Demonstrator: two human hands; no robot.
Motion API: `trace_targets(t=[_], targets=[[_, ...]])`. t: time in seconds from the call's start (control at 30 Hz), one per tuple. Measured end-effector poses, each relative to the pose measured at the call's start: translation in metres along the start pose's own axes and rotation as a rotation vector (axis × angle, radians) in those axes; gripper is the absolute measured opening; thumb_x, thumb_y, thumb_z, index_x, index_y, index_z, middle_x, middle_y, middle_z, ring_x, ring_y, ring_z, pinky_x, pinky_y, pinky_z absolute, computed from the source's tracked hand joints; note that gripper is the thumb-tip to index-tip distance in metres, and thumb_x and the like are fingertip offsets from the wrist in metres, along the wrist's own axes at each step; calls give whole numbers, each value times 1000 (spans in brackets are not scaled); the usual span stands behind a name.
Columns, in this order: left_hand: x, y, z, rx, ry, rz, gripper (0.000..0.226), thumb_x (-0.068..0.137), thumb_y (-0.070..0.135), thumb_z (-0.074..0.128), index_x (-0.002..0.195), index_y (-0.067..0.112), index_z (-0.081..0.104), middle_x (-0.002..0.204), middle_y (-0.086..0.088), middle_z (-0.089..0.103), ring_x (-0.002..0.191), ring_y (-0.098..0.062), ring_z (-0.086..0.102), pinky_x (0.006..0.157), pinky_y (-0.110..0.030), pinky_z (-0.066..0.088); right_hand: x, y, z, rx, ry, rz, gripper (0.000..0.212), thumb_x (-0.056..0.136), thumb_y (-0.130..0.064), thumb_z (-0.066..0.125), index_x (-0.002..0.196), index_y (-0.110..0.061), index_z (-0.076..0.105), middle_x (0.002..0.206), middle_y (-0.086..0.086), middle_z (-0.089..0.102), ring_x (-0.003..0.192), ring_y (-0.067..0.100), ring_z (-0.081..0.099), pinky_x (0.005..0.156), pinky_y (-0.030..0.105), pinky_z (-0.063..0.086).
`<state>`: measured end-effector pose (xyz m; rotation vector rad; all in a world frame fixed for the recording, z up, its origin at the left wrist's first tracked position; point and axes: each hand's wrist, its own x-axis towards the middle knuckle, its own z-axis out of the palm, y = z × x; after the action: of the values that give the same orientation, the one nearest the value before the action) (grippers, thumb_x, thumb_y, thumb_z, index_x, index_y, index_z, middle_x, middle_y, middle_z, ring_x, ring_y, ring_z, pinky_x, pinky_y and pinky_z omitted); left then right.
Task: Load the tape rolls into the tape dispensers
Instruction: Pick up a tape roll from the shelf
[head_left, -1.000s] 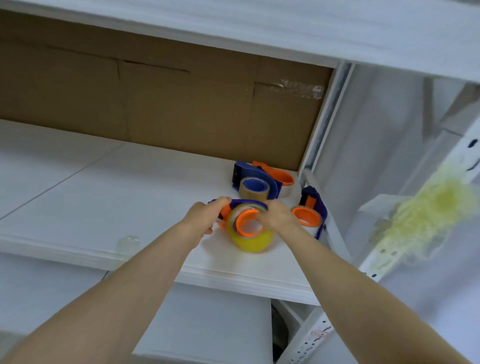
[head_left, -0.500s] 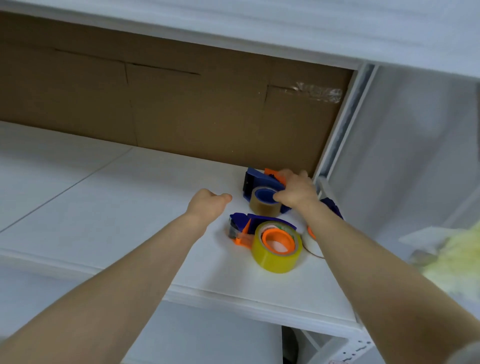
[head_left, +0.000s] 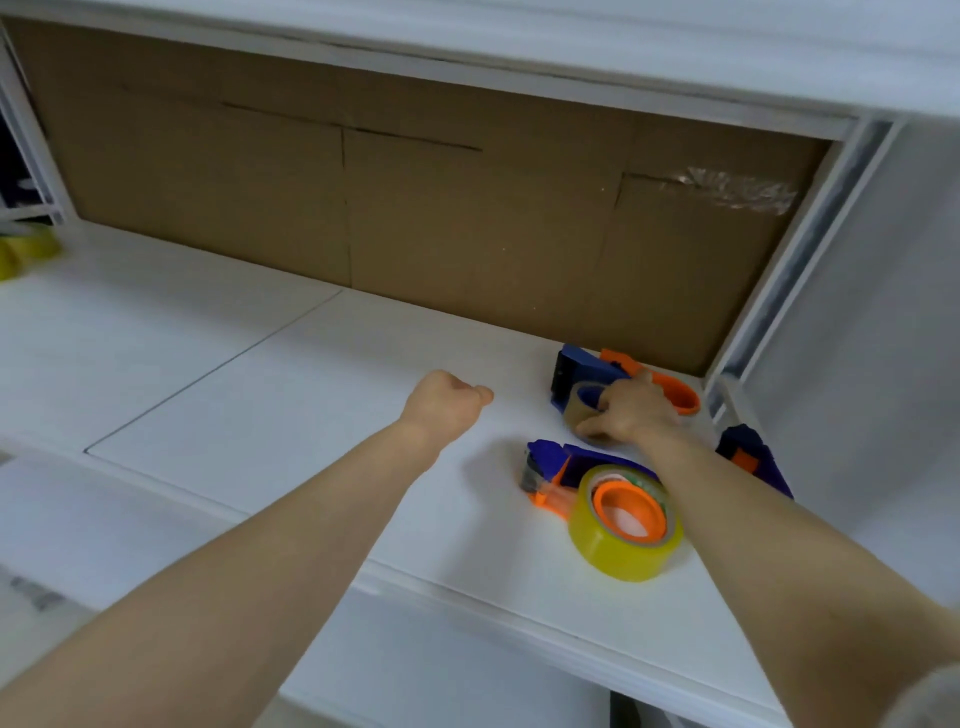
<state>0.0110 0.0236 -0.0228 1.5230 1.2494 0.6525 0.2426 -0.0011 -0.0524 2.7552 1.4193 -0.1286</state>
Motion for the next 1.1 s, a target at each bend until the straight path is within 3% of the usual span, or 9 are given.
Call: trace_targets(t=[0.13,0.23,0.33,0.4,0.5,0.6,0.67,0.83,1.1], targets=[[1,-2,-10,-48,33,-28,29,90,22,59,106,-2,60,110,-11,61,106,-25,58,94,-31,43,-18,-16,-16,161,75,-36,39,77,-56,62,75,-17,62,114,16,54,105,29,47,61,30,37],[1,-5,-18,-137,61,-37,40,87,25,62,121,3,58,122,-12,61,113,-27,56,100,-37,45,-45,-39,-36,769,120,-40,32,78,-41,70,72,-11,62,90,12,66,88,23,56,63,30,45],[-4,-3,-26,-309,46,-27,59,84,38,63,135,14,45,129,-7,52,116,-25,51,93,-35,45,-77,-64,-51,1595,-230,61,41,78,-32,74,110,-8,62,99,11,67,91,26,64,83,38,52],[-10,-1,-33,-428,-1,-56,59,82,49,61,133,22,46,129,-4,50,118,-23,49,96,-39,44,-98,-75,-50,1835,-505,92,45,79,-34,72,116,-13,58,107,16,63,89,30,64,71,38,54],[-17,-5,-42,-463,-96,-80,50,76,63,59,113,29,58,121,0,60,115,-21,53,100,-45,41,-120,-87,-33,1851,-661,75,43,81,-39,68,115,-15,58,112,18,60,90,30,63,70,38,53],[-22,-15,-41,-256,100,-133,78,70,70,60,126,16,51,130,-3,49,115,-25,49,95,-40,40,-129,-96,-14,1666,-477,-60,23,82,-34,69,93,-13,65,96,10,68,94,27,64,89,43,51],[-26,-20,-41,-204,280,-145,61,79,58,60,113,8,56,121,-11,49,104,-28,52,94,-37,43,-135,-99,-8,1518,-306,-124,19,82,-33,70,82,-14,66,88,6,70,87,22,64,88,38,50],[-47,-24,-35,-691,-104,-256,30,90,29,57,112,8,60,89,-7,67,78,-20,64,70,-31,48,-150,-98,2,1353,-143,-260,20,86,-30,66,81,-12,66,80,3,66,75,14,57,73,25,46],[-59,-28,-29,-774,-146,-292,19,86,29,65,89,10,63,64,-5,71,56,-19,68,45,-26,54,-166,-88,10,1375,-126,-269,16,86,-30,65,87,-15,70,84,0,66,78,11,57,75,21,45]])
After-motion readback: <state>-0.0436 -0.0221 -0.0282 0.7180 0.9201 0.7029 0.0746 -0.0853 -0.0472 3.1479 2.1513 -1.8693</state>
